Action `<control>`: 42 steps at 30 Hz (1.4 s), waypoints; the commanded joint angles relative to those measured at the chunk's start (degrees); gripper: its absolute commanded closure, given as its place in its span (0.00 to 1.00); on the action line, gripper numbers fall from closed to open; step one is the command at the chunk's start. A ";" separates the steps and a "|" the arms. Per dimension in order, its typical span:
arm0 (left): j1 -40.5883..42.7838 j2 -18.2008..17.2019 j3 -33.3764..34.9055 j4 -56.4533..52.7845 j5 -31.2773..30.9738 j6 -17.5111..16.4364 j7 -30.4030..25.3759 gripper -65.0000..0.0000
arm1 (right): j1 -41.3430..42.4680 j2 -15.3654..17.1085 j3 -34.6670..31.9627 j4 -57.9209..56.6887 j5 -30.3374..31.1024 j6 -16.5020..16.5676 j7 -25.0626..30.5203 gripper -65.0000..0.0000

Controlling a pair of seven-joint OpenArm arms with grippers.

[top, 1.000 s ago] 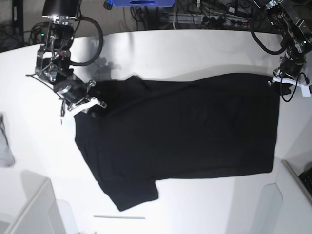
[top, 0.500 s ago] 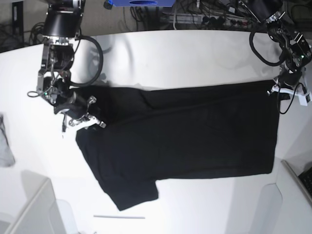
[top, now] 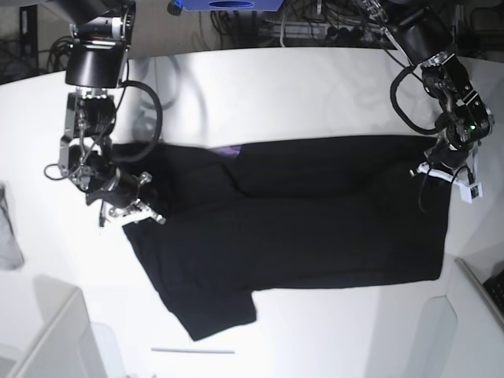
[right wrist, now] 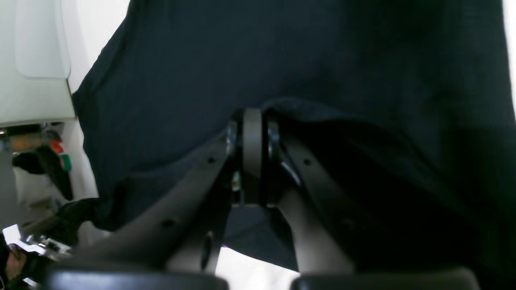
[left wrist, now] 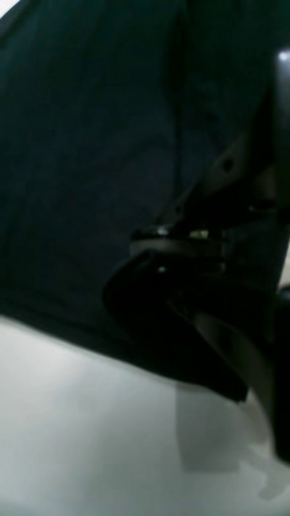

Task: Fold the T-shirt properly
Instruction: 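Drag the shirt with both grippers, folding the sleeve under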

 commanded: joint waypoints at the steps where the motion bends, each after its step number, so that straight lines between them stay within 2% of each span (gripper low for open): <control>1: -0.42 -1.00 -0.23 0.66 -0.01 -0.06 -1.20 1.00 | 1.18 0.34 0.15 0.83 0.67 0.23 0.68 1.00; 3: -0.42 -1.00 -0.32 0.57 0.08 -0.06 -1.29 1.00 | 1.97 0.42 0.06 0.74 0.58 0.23 0.77 1.00; 10: -0.50 -1.00 -0.23 0.49 0.08 -0.06 -1.37 1.00 | 3.73 -1.07 0.15 0.30 -7.15 0.58 0.42 1.00; 18: -0.50 -1.88 3.37 0.57 0.08 -0.06 -1.46 1.00 | 6.28 -1.33 0.06 -1.90 -7.24 0.58 0.15 1.00; 28: -0.50 -2.24 2.93 1.10 -0.01 -0.06 -1.46 1.00 | 5.84 -1.69 0.06 -1.54 -7.07 0.58 0.06 1.00; 29: -0.50 -2.24 2.93 1.10 -0.01 -0.06 -1.46 1.00 | 5.49 -1.69 0.06 -1.54 -6.98 0.58 0.06 0.99; 31: -0.50 -2.24 2.93 1.10 -0.01 -0.06 -1.46 1.00 | 5.31 -1.69 0.15 -1.46 -6.89 0.58 0.06 0.83; 32: -0.50 -2.24 2.93 1.10 -0.01 -0.06 -1.46 0.98 | 5.22 -1.69 0.24 -1.46 -6.89 0.58 0.15 0.76; 35: -0.50 -2.24 2.76 1.19 -0.36 -0.06 -1.46 0.69 | 3.99 -1.69 0.68 0.48 -6.89 0.58 0.68 0.64; 39: -0.59 -2.15 -1.90 1.80 -0.54 -0.32 -1.46 0.36 | 1.09 -1.69 0.77 6.89 -7.07 0.14 3.23 0.65; 42: 0.11 -2.06 -4.98 5.23 -1.77 -0.41 -1.20 0.26 | -1.72 -1.69 0.86 11.55 -7.07 -0.91 4.28 0.65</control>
